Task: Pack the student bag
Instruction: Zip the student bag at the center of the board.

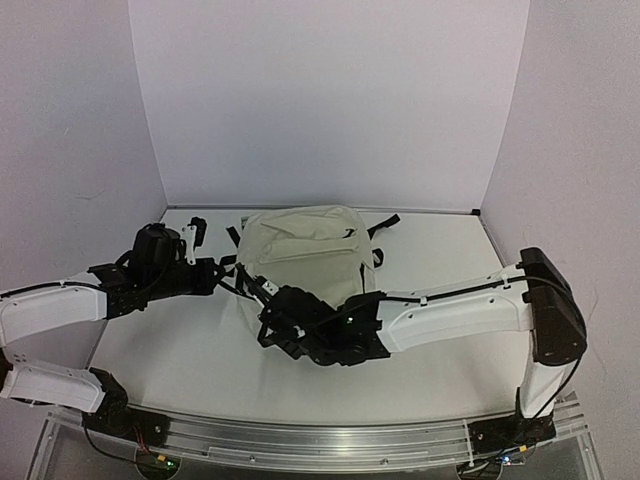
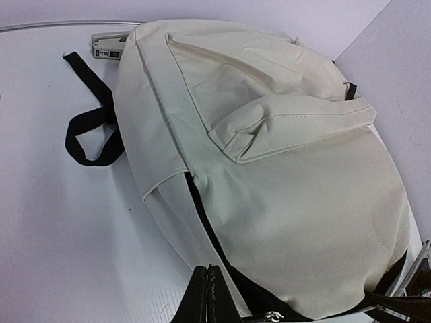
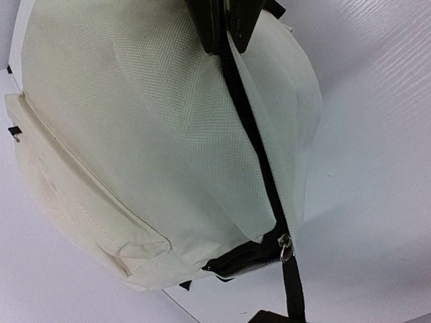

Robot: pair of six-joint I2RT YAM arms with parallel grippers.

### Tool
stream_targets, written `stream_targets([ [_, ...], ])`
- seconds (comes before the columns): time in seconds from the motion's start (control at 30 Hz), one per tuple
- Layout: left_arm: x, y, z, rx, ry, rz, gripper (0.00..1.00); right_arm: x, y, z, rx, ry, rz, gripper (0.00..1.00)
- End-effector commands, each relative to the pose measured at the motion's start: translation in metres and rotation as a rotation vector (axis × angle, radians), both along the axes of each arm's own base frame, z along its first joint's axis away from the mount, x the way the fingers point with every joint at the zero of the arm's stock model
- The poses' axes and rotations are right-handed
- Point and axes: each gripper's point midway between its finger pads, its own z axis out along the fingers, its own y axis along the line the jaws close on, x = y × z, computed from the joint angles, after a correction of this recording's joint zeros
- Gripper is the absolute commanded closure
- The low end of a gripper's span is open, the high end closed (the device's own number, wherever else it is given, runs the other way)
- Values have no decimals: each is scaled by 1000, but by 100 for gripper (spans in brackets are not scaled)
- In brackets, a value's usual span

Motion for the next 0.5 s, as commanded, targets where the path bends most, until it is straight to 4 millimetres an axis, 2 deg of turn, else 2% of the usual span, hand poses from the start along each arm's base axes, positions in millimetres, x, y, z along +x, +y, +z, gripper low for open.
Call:
stream_targets([
  [0.0,30,10,47,-20,-162,96,100,-13,-19,25,96,64,-26,100],
  [0.13,42,7,41,-16,-164,100,100,-20,-24,32,135,106,-8,100],
  [0.3,60,14,35,-30,-182,131,100,-34,-28,41,198,180,26,100],
  [0.47,79,17,30,-80,-173,134,100,-45,-31,42,233,247,49,100],
])
